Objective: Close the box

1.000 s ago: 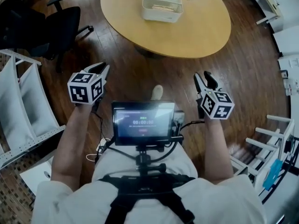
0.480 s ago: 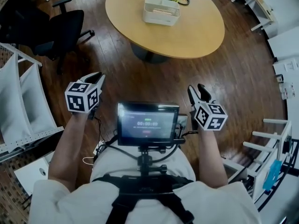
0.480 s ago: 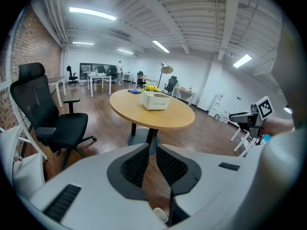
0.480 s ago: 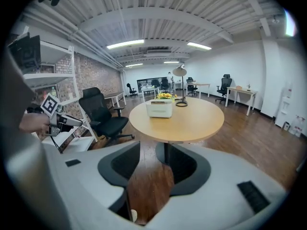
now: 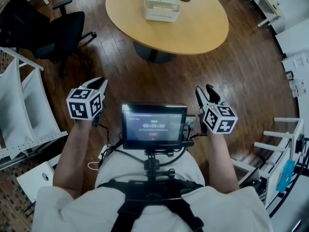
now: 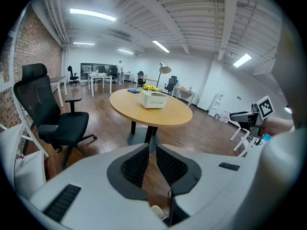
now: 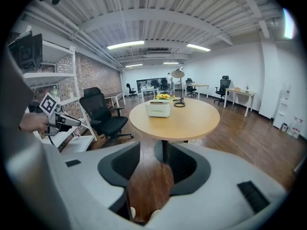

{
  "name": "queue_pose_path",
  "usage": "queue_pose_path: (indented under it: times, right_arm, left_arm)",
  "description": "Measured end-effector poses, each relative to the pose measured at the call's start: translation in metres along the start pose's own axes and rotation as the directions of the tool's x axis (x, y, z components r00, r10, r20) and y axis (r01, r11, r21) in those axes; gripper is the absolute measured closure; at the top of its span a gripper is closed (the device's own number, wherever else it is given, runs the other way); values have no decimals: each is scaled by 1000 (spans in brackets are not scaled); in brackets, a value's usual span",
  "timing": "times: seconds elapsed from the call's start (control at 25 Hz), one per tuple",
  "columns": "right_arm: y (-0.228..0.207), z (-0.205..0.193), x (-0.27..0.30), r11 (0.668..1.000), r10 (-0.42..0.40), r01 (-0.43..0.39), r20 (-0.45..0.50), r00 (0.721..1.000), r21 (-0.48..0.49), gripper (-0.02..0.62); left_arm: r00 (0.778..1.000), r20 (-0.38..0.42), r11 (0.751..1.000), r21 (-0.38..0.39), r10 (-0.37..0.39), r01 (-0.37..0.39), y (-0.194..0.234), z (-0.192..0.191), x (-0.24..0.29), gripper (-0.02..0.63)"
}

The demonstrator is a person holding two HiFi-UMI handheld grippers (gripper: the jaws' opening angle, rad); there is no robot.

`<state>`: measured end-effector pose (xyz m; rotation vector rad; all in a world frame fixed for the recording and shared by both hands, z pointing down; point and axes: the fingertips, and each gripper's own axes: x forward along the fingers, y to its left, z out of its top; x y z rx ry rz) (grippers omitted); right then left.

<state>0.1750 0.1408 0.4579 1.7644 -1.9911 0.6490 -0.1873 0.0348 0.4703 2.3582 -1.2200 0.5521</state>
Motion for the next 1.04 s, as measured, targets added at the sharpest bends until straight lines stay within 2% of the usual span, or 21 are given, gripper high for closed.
queue_pose_path:
  times: [0.56,0.8,1.04]
  right_arm:
    - [2,-5,2,1000,11,-11,-12,1000,-27,408]
    - [6,-11,-14,999,21,-21,-9,1000,-31,408]
    - [4,-8,20,999,17,-18,-29,999,-36,408]
  left_arm:
    - [1000,4,1000,0,-2,2,-7,-9,-1,555]
    - [1000,12,1000,2,-1,1,-21,-12,-17,555]
    - [1000,2,1000,-3,-11,11,-2,-11,11,555]
